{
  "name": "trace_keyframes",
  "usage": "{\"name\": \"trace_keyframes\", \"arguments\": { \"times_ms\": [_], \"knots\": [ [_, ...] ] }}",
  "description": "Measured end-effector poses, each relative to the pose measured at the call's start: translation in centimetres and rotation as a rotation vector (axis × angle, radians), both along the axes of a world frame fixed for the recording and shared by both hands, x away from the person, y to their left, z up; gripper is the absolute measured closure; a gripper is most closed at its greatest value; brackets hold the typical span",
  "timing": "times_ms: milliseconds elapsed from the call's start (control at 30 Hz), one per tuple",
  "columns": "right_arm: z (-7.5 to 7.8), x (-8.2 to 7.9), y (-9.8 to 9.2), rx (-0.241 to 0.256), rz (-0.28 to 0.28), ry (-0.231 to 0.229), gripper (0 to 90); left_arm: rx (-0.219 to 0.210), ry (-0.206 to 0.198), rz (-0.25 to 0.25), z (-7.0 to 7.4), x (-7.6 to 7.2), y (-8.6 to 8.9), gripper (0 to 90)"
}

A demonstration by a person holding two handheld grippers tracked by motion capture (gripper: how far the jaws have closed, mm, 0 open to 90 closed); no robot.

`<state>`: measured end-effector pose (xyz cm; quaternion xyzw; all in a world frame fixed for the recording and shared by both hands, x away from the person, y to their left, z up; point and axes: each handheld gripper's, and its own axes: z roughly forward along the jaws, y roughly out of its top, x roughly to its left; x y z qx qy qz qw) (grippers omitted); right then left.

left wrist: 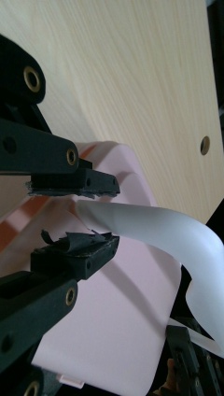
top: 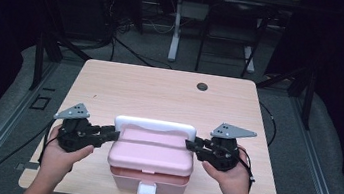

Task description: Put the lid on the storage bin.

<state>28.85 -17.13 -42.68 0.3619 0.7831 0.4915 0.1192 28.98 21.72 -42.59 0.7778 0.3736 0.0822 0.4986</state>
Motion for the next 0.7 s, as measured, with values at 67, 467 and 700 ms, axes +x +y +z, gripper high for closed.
{"name": "trace_keyframes", "arguments": {
  "times_ms": [67, 467, 700],
  "knots": [
    [0.0, 0.1, -0.1, 0.007, 0.001, 0.001, 74.2, -0.008, -0.005, 0.002, 0.1, -0.6, 0.5, 68.4],
    [0.3, 0.2, -0.1, 0.018, -0.004, -0.001, 74.2, 0.013, -0.002, 0.007, -1.1, -3.2, 2.0, 79.8],
    [0.4, 0.1, -0.2, 0.027, -0.003, -0.004, 74.2, 0.020, 0.022, -0.018, -2.2, -3.7, 1.9, 87.5]
  ]
}}
